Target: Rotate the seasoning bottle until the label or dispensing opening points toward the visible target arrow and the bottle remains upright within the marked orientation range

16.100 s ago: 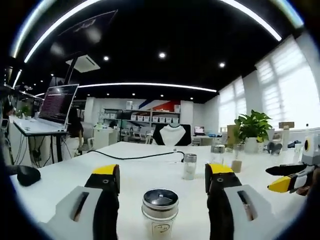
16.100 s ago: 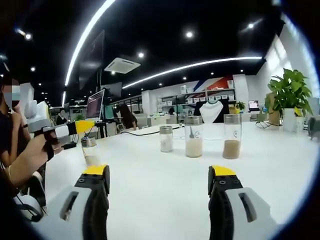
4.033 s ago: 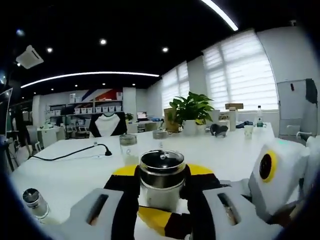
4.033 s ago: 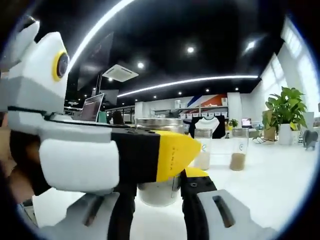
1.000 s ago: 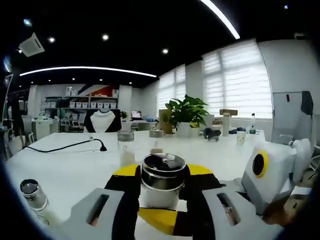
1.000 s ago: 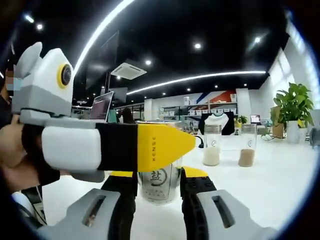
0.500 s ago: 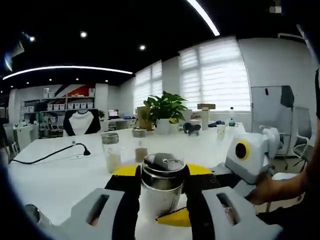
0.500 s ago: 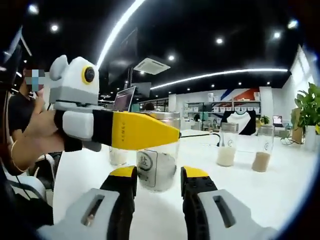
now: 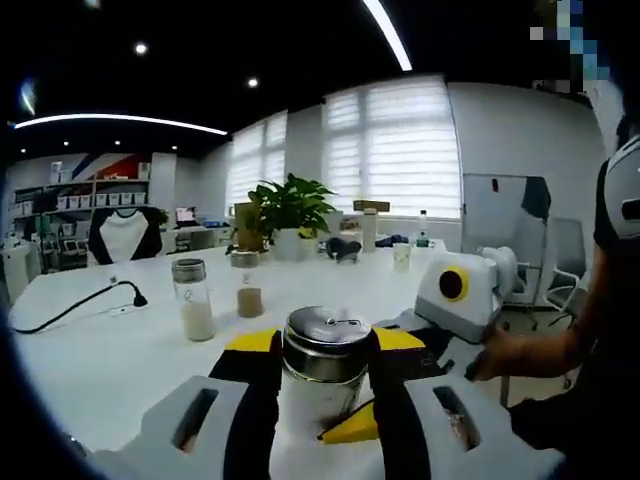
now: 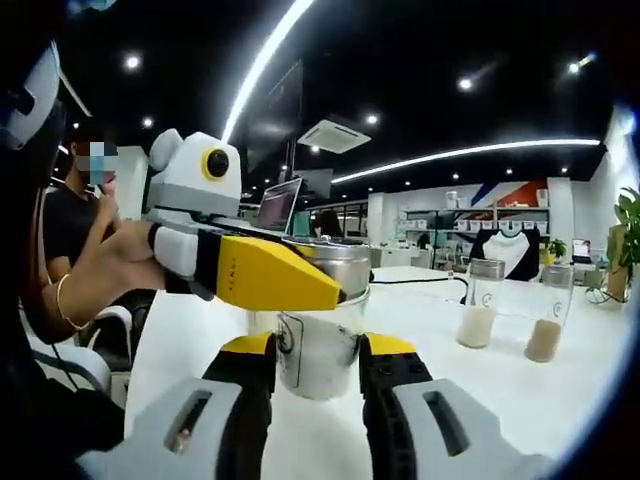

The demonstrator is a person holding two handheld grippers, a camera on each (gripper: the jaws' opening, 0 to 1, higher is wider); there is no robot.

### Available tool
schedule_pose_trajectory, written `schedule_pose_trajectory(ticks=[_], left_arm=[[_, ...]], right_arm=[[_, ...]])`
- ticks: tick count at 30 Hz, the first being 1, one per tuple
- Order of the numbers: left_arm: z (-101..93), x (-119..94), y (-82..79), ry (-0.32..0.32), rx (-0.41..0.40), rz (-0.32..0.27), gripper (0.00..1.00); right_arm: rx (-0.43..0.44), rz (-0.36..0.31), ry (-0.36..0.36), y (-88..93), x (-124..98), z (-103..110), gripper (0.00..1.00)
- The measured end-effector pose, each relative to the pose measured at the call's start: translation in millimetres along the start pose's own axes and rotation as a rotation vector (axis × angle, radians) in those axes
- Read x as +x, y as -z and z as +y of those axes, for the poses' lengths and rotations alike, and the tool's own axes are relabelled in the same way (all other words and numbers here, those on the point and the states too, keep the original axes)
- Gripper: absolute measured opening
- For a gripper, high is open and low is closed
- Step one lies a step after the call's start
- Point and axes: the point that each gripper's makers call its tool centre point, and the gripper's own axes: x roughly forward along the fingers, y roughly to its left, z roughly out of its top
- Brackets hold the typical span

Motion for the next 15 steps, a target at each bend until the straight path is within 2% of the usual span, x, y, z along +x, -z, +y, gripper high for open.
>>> schedule_pose_trajectory(ticks=[3, 10, 13, 15], left_arm=[[0.7, 0.6, 2.1, -0.042, 0.02, 0.0, 0.36], [2.5, 1.4, 5.9, -0.238, 0.045, -0.008, 0.37], [2.8, 1.4, 8.2, -0.317, 0.042, -0.021, 0.42], [4.4, -0.1, 11.6, -0.365, 0.065, -0.005, 0.43]], right_arm=[[0.034, -0.003, 0.029, 2.4, 0.3, 0.2, 0.3], [-0.012, 0.002, 0.101, 4.9, -1.0, 0.4, 0.29], [0.012, -0.024, 0.114, 1.8, -0.3, 0.4, 0.29], [0.014, -0.03, 0.124, 1.8, 0.4, 1.4, 0.29]])
